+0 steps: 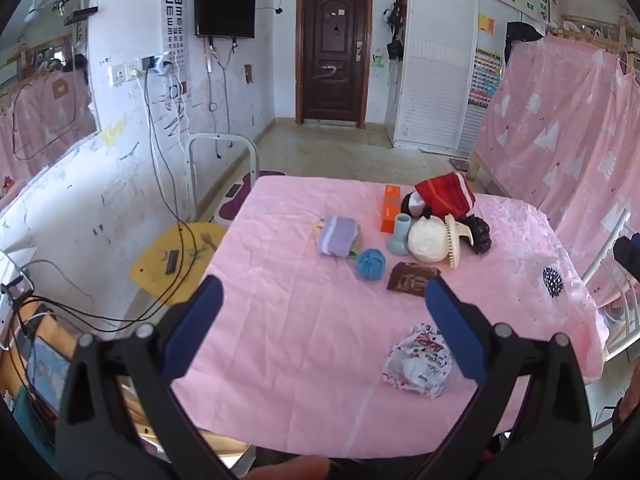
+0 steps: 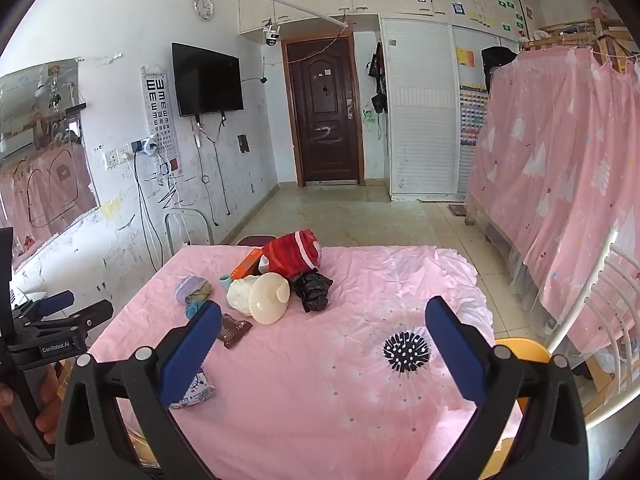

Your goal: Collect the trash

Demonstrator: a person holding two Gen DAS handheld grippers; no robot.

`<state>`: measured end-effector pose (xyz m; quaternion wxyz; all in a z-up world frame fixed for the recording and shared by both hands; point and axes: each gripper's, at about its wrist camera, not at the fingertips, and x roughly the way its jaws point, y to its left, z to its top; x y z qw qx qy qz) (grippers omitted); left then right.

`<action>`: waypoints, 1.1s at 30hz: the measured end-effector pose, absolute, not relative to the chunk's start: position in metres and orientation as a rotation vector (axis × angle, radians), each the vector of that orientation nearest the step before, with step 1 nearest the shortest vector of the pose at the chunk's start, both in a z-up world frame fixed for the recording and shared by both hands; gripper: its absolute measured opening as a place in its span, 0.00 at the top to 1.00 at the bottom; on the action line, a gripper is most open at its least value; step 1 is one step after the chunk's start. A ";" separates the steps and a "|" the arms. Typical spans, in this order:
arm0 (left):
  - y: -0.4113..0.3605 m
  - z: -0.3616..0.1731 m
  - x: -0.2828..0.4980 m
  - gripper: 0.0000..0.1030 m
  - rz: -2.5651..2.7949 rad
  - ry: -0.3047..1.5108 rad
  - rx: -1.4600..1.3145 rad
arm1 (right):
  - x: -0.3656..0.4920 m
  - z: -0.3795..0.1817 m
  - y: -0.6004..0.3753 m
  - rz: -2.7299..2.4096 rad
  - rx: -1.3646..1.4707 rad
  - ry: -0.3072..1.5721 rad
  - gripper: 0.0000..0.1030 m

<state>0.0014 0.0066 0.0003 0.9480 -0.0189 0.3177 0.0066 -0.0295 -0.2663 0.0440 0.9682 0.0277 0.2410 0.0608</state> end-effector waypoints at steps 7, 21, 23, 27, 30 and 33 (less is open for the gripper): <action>0.007 0.000 0.001 0.06 0.015 0.646 -0.037 | -0.030 0.045 -0.266 0.123 0.052 0.485 0.11; 0.008 -0.001 0.003 0.06 0.014 0.646 -0.036 | -0.031 0.047 -0.264 0.124 0.047 0.482 0.11; 0.007 -0.001 0.003 0.06 0.015 0.646 -0.035 | -0.031 0.047 -0.263 0.125 0.047 0.483 0.11; 0.006 -0.001 0.003 0.06 0.016 0.646 -0.034 | -0.031 0.047 -0.263 0.124 0.046 0.483 0.11; 0.006 -0.001 0.003 0.06 0.016 0.646 -0.034 | -0.030 0.047 -0.263 0.124 0.047 0.484 0.11; 0.008 -0.002 0.004 0.06 0.015 0.646 -0.034 | -0.030 0.046 -0.263 0.125 0.047 0.487 0.11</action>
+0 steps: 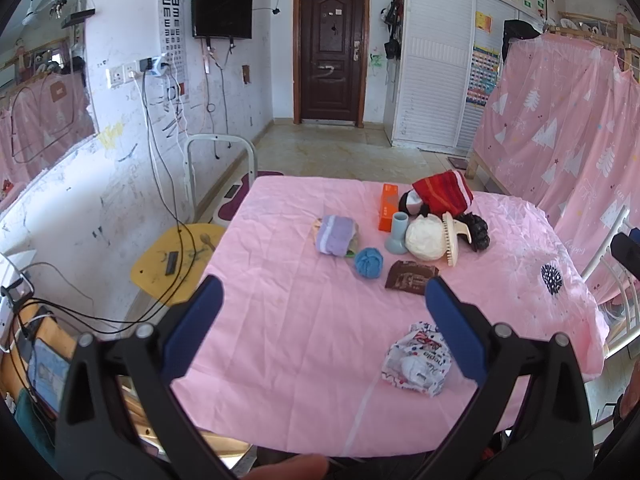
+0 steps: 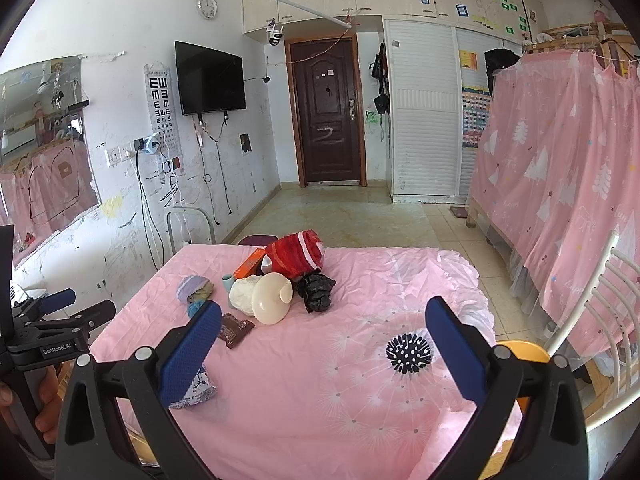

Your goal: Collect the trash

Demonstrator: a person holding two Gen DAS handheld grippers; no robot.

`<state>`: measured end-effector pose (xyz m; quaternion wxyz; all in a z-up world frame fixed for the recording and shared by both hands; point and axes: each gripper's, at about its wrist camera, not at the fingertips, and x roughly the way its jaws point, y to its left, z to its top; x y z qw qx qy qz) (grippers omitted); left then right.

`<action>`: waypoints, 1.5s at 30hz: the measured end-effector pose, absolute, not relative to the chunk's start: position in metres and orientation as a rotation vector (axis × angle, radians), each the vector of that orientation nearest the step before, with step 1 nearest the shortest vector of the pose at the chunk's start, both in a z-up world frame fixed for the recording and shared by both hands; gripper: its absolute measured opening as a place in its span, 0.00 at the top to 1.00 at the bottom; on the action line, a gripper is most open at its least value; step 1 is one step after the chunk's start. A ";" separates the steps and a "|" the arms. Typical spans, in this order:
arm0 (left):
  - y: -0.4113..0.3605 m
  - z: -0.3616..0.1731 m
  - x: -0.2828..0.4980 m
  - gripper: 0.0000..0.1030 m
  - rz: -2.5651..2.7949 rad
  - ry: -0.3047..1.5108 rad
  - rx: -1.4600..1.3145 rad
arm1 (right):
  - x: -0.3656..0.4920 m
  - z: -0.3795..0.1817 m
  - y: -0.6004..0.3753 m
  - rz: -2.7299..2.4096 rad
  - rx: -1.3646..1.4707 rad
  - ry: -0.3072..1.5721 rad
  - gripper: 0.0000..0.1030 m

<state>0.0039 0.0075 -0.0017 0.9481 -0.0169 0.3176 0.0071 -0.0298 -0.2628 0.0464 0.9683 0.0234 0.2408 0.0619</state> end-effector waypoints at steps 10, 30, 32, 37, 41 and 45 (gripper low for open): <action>0.008 -0.002 0.005 0.06 0.015 0.646 -0.034 | -0.030 0.045 -0.261 0.130 0.043 0.487 0.11; 0.006 -0.001 0.003 0.06 0.015 0.648 -0.032 | -0.030 0.046 -0.261 0.134 0.040 0.487 0.11; 0.005 -0.001 0.003 0.06 0.016 0.647 -0.031 | -0.030 0.046 -0.261 0.135 0.040 0.487 0.11; 0.000 -0.004 0.001 0.06 0.015 0.652 -0.027 | -0.027 0.045 -0.259 0.140 0.038 0.498 0.11; -0.003 -0.009 0.003 0.06 0.004 0.669 -0.021 | -0.022 0.043 -0.258 0.149 0.033 0.510 0.11; -0.010 -0.017 0.007 0.06 -0.066 0.695 -0.007 | -0.013 0.040 -0.258 0.160 0.030 0.527 0.11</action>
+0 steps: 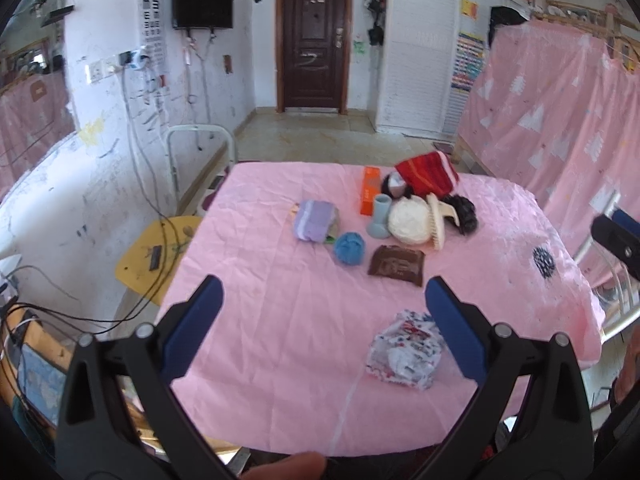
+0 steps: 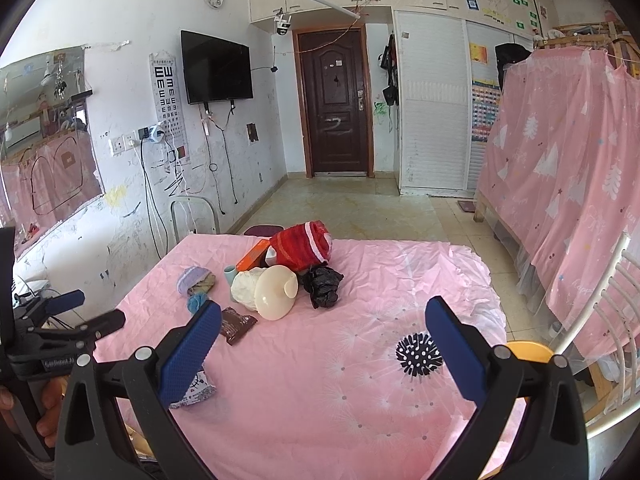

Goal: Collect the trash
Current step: 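Grasp the white printed plastic bag with the left tool while the right tool grasps the black plastic bag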

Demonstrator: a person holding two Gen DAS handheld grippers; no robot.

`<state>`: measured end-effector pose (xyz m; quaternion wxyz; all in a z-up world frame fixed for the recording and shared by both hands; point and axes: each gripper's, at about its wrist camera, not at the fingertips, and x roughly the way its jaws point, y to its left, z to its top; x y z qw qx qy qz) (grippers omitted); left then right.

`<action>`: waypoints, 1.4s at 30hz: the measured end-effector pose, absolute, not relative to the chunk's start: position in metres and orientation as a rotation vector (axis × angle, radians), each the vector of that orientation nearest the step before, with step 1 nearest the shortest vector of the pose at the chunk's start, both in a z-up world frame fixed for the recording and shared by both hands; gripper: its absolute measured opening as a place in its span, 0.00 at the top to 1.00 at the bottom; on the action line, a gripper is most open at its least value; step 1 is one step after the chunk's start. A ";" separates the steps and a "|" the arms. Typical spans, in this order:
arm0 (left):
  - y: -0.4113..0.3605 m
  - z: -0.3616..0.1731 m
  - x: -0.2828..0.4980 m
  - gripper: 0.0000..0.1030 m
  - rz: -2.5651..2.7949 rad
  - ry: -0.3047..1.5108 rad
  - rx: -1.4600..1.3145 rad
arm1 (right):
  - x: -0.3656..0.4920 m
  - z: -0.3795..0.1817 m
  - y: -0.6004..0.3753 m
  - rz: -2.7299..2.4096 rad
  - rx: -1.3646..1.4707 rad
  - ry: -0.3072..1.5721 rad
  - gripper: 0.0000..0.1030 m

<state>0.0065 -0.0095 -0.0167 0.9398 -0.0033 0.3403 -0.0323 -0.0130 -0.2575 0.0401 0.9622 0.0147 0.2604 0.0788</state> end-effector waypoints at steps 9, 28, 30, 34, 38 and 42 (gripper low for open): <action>-0.041 -0.050 0.026 0.07 -0.212 0.804 0.089 | 0.023 0.025 -0.251 0.218 0.035 0.600 0.11; -0.073 -0.088 0.069 0.54 -0.405 0.904 0.190 | 0.151 -0.021 -0.256 0.203 -0.031 0.825 0.28; -0.075 -0.090 0.071 0.59 -0.425 0.906 0.198 | 0.163 -0.029 -0.255 0.219 -0.025 0.856 0.35; -0.070 -0.089 0.073 0.71 -0.462 0.916 0.166 | 0.179 -0.042 -0.251 0.256 -0.015 0.903 0.39; -0.065 -0.088 0.076 0.78 -0.480 0.914 0.144 | 0.188 -0.050 -0.246 0.275 -0.021 0.924 0.41; -0.065 -0.086 0.078 0.81 -0.471 0.911 0.145 | 0.197 -0.058 -0.246 0.295 -0.007 0.963 0.53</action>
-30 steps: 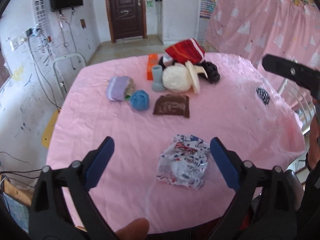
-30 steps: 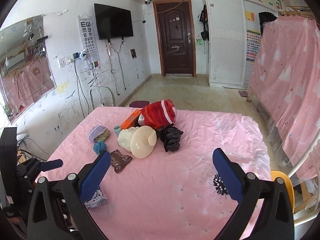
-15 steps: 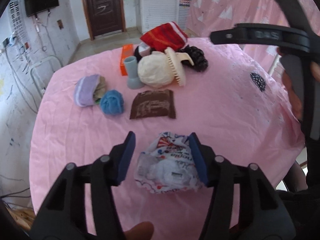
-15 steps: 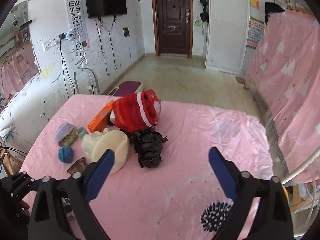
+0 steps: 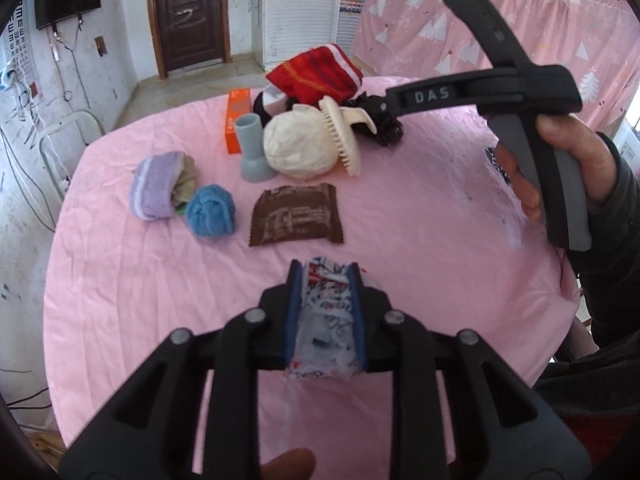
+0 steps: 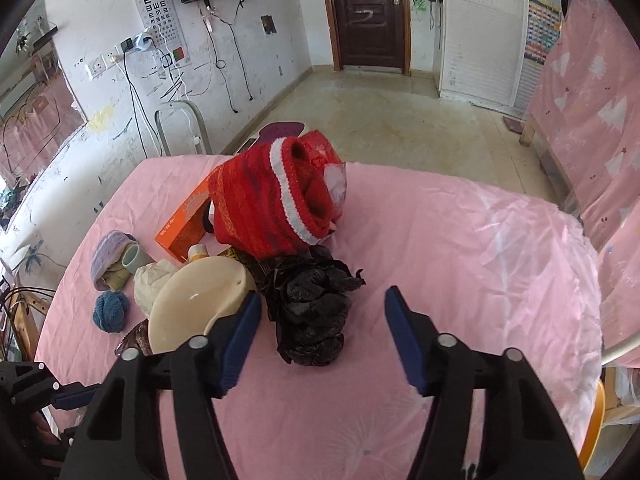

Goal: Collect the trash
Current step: 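Grasp the white printed plastic bag with the left tool while the right tool grasps the black plastic bag, then carry both bags to the orange bucket and open both tools to drop them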

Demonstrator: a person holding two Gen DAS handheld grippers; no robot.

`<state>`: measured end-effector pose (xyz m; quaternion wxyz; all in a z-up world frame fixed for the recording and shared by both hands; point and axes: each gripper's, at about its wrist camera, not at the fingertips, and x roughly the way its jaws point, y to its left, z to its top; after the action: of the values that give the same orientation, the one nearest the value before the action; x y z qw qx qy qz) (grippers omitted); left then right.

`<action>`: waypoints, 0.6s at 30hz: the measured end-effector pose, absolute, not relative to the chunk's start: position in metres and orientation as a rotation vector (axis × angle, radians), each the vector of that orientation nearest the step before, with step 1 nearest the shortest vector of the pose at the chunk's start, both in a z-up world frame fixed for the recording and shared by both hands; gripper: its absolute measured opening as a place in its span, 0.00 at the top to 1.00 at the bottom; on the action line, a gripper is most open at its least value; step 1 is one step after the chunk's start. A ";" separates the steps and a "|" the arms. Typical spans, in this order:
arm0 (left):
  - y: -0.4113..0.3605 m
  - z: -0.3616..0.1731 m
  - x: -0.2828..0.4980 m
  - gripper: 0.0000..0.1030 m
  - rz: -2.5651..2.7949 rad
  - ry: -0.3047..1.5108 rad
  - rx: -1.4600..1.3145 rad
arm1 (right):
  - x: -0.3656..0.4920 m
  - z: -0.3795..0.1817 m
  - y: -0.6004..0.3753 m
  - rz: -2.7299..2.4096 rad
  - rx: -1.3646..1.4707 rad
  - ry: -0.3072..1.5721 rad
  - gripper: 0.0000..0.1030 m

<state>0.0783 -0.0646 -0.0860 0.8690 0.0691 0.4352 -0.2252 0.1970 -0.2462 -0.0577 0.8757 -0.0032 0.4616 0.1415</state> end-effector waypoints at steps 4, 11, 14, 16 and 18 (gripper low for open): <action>-0.062 -0.081 0.079 0.82 -0.451 0.902 0.145 | 0.203 -0.066 -0.250 0.326 0.034 0.998 0.79; -0.059 -0.065 0.084 0.82 -0.439 0.874 0.112 | 0.191 -0.057 -0.261 0.342 0.054 0.954 0.84; -0.063 -0.053 0.084 0.82 -0.444 0.850 0.103 | 0.179 -0.047 -0.276 0.340 0.076 0.921 0.84; -0.071 -0.046 0.085 0.82 -0.451 0.836 0.109 | 0.169 -0.040 -0.288 0.330 0.089 0.896 0.84; -0.080 -0.040 0.087 0.82 -0.464 0.828 0.117 | 0.160 -0.035 -0.302 0.317 0.104 0.874 0.84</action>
<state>0.0869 -0.0800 -0.0402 0.8878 0.0562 0.3985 -0.2232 0.1605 -0.3021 -0.0346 0.8926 0.0500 0.4211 0.1528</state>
